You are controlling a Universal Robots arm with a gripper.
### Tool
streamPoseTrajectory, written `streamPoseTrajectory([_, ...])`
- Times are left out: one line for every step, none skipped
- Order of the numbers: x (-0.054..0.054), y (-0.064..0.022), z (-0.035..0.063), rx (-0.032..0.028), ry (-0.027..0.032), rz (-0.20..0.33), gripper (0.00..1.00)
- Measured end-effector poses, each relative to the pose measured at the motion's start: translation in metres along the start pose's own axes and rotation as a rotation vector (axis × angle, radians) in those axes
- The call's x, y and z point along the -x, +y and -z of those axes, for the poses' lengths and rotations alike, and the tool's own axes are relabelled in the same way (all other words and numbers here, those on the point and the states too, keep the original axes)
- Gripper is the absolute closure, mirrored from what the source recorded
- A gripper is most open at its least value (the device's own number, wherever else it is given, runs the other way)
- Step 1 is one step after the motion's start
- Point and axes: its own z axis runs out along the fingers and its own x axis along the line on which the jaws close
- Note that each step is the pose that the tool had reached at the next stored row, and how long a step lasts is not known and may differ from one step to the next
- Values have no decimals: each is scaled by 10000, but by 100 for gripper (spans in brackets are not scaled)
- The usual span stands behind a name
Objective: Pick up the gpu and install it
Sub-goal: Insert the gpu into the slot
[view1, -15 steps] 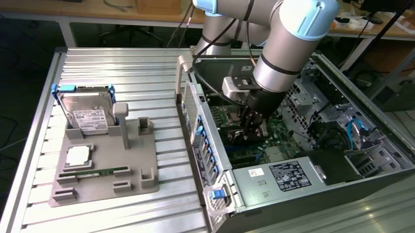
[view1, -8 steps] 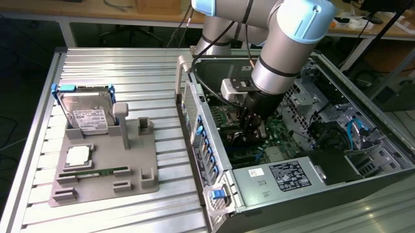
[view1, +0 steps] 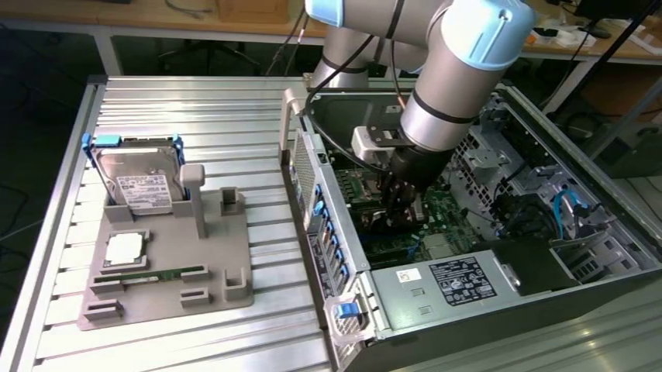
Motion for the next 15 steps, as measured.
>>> streamPoseTrajectory([0, 0, -3, 0, 0, 0, 73])
streamPoseTrajectory([0, -1, -6, -1, -4, 1, 73])
streamPoseTrajectory([0, -1, -16, -2, -6, 1, 73])
streamPoseTrajectory([-1, -2, -46, 1, 3, 0, 73])
streamPoseTrajectory([0, -4, -56, 6, 16, 0, 73])
streamPoseTrajectory([3, -5, -59, 11, 30, 0, 73])
streamPoseTrajectory([4, -5, -57, 16, 42, -1, 73])
streamPoseTrajectory([8, -5, -31, 30, 71, -2, 73])
streamPoseTrajectory([7, -4, -26, 21, 47, -2, 73])
streamPoseTrajectory([0, -2, -19, -1, -10, -1, 73])
streamPoseTrajectory([0, -1, -8, -2, -12, -1, 73])
streamPoseTrajectory([0, -1, -5, -2, -12, 0, 73])
streamPoseTrajectory([0, -1, 1, -4, -16, 0, 73])
streamPoseTrajectory([1, -1, 14, -10, -28, 1, 73])
streamPoseTrajectory([1, 1, 35, -11, -34, 3, 73])
